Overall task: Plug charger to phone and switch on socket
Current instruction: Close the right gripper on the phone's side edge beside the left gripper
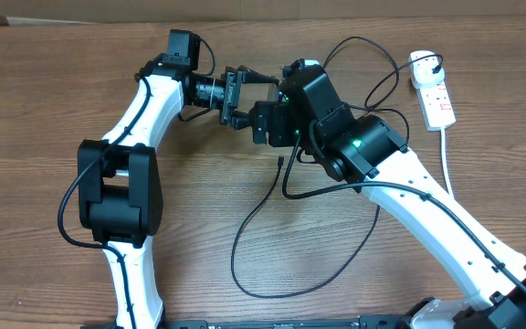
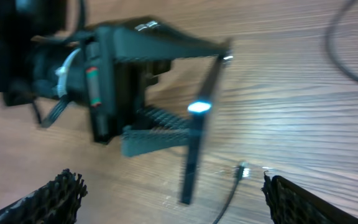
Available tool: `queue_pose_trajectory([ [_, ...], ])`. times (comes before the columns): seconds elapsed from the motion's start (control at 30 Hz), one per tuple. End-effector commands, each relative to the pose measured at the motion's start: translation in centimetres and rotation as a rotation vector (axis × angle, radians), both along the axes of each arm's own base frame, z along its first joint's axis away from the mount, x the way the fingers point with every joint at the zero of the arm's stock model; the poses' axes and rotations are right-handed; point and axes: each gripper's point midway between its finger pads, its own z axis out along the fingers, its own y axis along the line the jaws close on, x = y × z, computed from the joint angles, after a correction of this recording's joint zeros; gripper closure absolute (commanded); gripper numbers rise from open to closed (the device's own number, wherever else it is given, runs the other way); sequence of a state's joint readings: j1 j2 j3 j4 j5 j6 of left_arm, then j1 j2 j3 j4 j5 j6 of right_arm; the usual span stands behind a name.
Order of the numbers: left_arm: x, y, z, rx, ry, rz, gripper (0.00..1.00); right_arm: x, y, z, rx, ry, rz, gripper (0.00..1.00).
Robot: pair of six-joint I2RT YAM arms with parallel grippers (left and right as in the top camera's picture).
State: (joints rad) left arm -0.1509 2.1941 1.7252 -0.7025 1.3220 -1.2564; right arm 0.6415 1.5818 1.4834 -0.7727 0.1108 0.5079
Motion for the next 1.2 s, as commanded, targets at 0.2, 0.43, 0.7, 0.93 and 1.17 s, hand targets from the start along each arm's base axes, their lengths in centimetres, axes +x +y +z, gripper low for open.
queue_pose_trajectory([
  [0.2, 0.0, -0.9, 1.2, -0.026, -0.025, -0.027, 0.32, 1.8, -0.7, -1.1, -0.042, -0.016, -0.093, 0.16],
  [0.43, 0.1, -1.0, 0.8, -0.004, -0.028, -0.019, 0.32, 2.3, -0.4, -2.0, -0.048, -0.009, -0.093, 0.29],
  [0.7, 0.1, -1.1, 0.4, 0.018, -0.035, -0.015, 0.32, 2.5, -0.2, -2.0, -0.042, -0.015, -0.094, 0.36],
  [0.93, 0.3, -1.2, 0.0, 0.043, -0.032, -0.005, 0.32, 2.8, 0.0, -3.5, -0.058, 0.012, -0.098, 0.43],
  [1.17, 0.3, -1.2, 0.0, 0.043, -0.029, -0.005, 0.31, 3.0, 0.1, -4.2, -0.067, 0.024, -0.098, 0.52],
])
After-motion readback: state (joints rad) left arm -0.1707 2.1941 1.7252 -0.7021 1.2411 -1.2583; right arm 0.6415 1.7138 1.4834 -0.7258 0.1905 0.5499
